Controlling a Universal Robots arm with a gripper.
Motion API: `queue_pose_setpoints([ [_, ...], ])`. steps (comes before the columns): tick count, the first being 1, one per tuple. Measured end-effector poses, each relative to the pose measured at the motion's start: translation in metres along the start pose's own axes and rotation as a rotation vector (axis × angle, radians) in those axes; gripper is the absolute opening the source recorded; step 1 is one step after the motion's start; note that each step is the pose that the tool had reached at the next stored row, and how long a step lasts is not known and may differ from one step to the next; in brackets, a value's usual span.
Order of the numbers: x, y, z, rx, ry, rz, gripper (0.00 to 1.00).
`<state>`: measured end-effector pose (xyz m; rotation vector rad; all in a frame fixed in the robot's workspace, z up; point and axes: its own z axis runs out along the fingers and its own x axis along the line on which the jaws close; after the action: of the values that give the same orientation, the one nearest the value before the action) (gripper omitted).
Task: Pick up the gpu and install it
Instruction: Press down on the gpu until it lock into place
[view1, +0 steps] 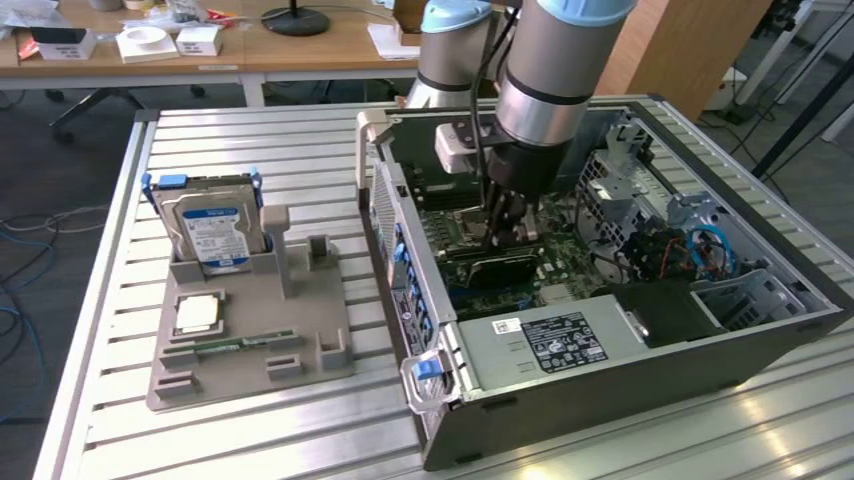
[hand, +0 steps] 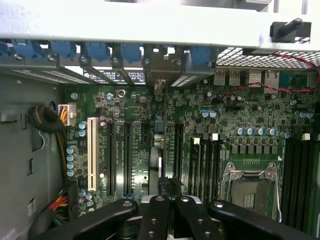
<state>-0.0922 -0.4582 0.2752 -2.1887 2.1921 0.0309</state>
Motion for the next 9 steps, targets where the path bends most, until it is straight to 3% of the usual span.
queue_pose_setpoints([
  [9,0.0002,-0.0001,0.0047,-0.0002,-0.0054,0.000,0.10],
])
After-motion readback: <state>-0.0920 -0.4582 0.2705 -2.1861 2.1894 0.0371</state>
